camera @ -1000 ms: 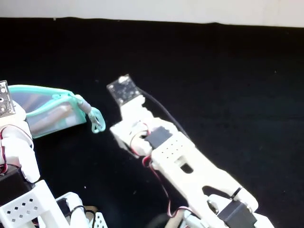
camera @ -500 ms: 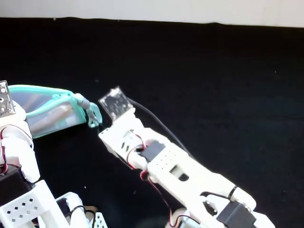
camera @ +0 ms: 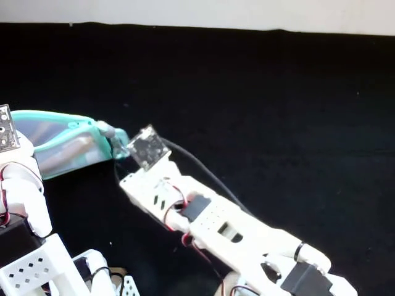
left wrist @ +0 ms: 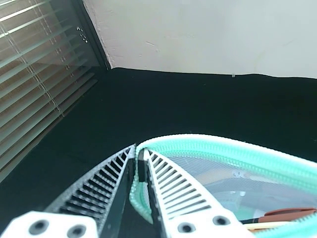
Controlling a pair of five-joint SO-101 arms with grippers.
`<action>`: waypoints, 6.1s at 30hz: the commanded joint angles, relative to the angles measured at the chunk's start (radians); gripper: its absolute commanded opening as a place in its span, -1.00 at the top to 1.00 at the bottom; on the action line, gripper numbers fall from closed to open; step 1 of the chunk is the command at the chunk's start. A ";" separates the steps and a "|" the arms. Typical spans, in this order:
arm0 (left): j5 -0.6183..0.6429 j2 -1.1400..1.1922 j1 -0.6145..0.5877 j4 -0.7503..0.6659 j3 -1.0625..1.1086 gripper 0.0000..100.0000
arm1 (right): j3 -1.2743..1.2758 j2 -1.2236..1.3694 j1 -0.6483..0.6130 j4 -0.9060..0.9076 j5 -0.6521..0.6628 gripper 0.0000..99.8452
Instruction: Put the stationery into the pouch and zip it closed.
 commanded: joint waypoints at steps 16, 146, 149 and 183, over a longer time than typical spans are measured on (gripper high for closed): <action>0.012 0.021 0.019 0.006 0.039 0.99 | 0.041 0.120 0.094 -0.219 0.003 0.53; 0.008 0.021 0.019 0.000 0.084 0.99 | -0.242 0.295 0.346 -0.216 -0.110 0.99; 0.008 0.021 0.021 0.000 0.084 0.99 | -0.107 0.120 0.407 -0.216 -0.110 0.99; 0.011 0.013 0.027 0.000 0.077 0.99 | -0.960 -0.237 0.303 0.291 -0.115 0.99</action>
